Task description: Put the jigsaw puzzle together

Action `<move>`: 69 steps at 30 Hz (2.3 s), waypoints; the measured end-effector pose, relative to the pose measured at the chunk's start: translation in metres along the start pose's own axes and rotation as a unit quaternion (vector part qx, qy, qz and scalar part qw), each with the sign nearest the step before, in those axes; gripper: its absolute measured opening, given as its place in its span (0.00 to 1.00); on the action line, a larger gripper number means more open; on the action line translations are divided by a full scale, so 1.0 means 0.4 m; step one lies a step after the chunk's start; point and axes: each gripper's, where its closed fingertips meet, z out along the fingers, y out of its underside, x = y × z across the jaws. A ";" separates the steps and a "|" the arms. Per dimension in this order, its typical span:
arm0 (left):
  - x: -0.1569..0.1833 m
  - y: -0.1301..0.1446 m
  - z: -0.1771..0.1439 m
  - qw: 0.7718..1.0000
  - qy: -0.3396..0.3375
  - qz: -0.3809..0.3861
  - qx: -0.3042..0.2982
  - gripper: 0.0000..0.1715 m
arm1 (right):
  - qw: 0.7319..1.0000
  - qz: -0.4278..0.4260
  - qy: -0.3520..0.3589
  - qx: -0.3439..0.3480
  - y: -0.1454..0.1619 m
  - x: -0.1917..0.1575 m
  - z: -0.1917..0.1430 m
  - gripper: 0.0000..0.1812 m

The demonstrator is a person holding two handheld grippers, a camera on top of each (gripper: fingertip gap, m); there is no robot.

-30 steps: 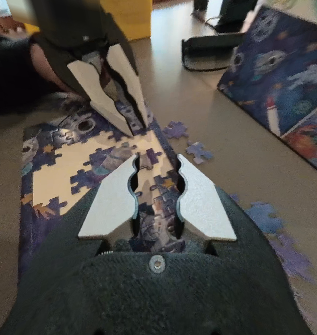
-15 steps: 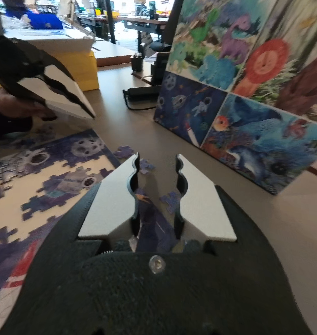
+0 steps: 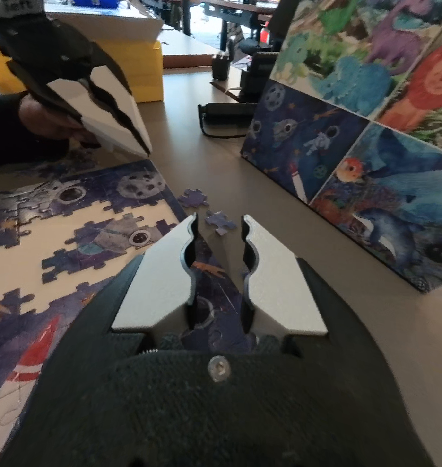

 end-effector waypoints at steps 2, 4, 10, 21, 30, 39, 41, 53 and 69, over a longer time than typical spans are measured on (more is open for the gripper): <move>0.003 -0.002 0.000 1.000 0.002 0.001 0.001 0.00 | 1.000 -0.016 -0.011 -0.008 0.007 -0.013 0.007 0.16; 0.004 -0.004 -0.001 1.000 0.002 0.003 0.002 0.00 | 0.999 -0.027 -0.019 -0.013 0.013 -0.022 0.011 0.14; 0.014 -0.004 0.008 1.000 0.014 -0.010 0.007 0.00 | 0.999 -0.033 -0.038 -0.014 0.014 -0.045 0.016 0.07; 0.014 0.005 0.012 1.000 0.019 -0.016 0.003 0.00 | 0.997 -0.020 -0.077 -0.026 0.017 -0.082 0.016 0.00; -0.066 -0.022 -0.050 0.998 -0.047 -0.026 0.035 0.00 | 0.999 0.005 -0.028 0.021 -0.023 0.008 -0.038 0.00; -0.104 -0.002 -0.064 0.996 -0.068 -0.042 0.029 0.00 | 0.999 0.016 -0.004 0.048 -0.049 0.043 -0.069 0.00; -0.101 0.014 -0.052 0.997 -0.069 -0.036 0.013 0.00 | 0.999 0.015 -0.009 0.046 -0.048 0.034 -0.064 0.00; -0.090 0.024 -0.039 0.998 -0.059 -0.036 0.005 0.00 | 0.999 -0.004 -0.040 0.009 -0.011 -0.027 -0.015 0.00; -0.135 0.086 -0.026 0.983 -0.154 0.026 -0.092 0.00 | 0.998 -0.003 -0.069 -0.015 0.017 -0.064 0.013 0.01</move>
